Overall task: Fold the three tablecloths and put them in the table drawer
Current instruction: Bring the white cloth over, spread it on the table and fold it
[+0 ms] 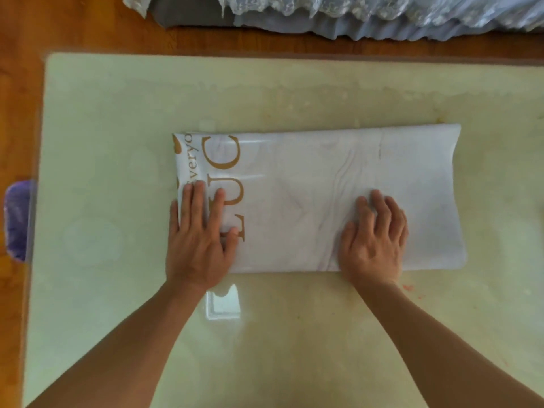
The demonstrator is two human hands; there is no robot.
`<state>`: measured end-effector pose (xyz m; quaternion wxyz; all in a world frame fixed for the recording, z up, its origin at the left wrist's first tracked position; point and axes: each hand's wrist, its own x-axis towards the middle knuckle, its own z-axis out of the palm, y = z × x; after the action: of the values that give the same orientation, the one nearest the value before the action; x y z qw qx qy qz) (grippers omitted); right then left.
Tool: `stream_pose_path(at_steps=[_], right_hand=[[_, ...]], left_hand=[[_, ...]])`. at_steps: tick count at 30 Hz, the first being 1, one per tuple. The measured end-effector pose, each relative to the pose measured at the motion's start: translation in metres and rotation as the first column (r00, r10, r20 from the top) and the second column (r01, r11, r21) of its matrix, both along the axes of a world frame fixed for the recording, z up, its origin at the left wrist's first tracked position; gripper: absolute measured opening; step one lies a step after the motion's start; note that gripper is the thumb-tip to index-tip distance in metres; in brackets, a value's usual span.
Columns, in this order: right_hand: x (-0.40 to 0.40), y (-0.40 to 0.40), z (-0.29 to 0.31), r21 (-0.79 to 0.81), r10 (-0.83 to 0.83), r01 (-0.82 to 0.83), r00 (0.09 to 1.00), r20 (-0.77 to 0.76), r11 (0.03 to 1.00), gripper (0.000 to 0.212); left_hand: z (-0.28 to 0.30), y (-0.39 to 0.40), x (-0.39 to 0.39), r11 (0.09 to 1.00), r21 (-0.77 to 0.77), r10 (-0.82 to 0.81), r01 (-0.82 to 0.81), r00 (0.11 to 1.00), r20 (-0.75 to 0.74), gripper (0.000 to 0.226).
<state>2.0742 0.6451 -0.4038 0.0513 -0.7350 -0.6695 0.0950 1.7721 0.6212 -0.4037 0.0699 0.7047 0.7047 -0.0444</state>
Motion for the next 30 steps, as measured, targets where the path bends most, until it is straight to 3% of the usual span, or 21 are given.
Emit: stream_pose_path(at_steps=[3,7,9,12,15,19,22,30], right_hand=[[-0.025,0.017,0.024,-0.043,-0.083,0.079,0.993,-0.081,0.996,0.054],[-0.101,0.076,0.047,0.005,0.194,-0.194,0.98,-0.036,0.981,0.069],[-0.131,0.106,0.037,-0.07,0.34,-0.338,0.941,0.011,0.939,0.071],[-0.139,0.131,0.009,-0.24,0.397,-0.375,0.916,0.051,0.896,0.076],[-0.141,0.134,0.0,-0.275,0.403,-0.375,0.914,0.051,0.885,0.078],[-0.141,0.132,0.004,-0.239,0.385,-0.361,0.921,0.06,0.902,0.079],[-0.141,0.128,0.004,-0.193,0.376,-0.359,0.925,0.055,0.913,0.079],[-0.135,0.124,0.003,0.011,0.344,-0.345,0.938,0.045,0.939,0.064]], left_hand=[[0.001,0.001,-0.004,1.0,-0.018,0.001,-0.001,1.0,-0.012,0.077],[0.002,0.0,-0.003,1.0,-0.027,0.005,-0.005,1.0,0.012,0.077],[0.001,0.0,-0.003,1.0,-0.003,0.012,-0.012,0.999,0.032,0.078],[0.001,0.001,-0.003,1.0,-0.011,0.008,-0.008,0.998,0.062,0.078],[0.01,0.006,-0.001,1.0,-0.018,0.026,-0.025,0.998,0.061,0.074],[0.019,0.07,-0.017,0.994,0.083,0.062,-0.07,0.994,0.094,0.067],[0.003,0.107,-0.033,0.992,0.061,0.101,-0.109,0.988,0.12,0.069],[-0.004,0.102,-0.045,0.979,0.181,0.021,-0.095,0.927,0.375,0.064]])
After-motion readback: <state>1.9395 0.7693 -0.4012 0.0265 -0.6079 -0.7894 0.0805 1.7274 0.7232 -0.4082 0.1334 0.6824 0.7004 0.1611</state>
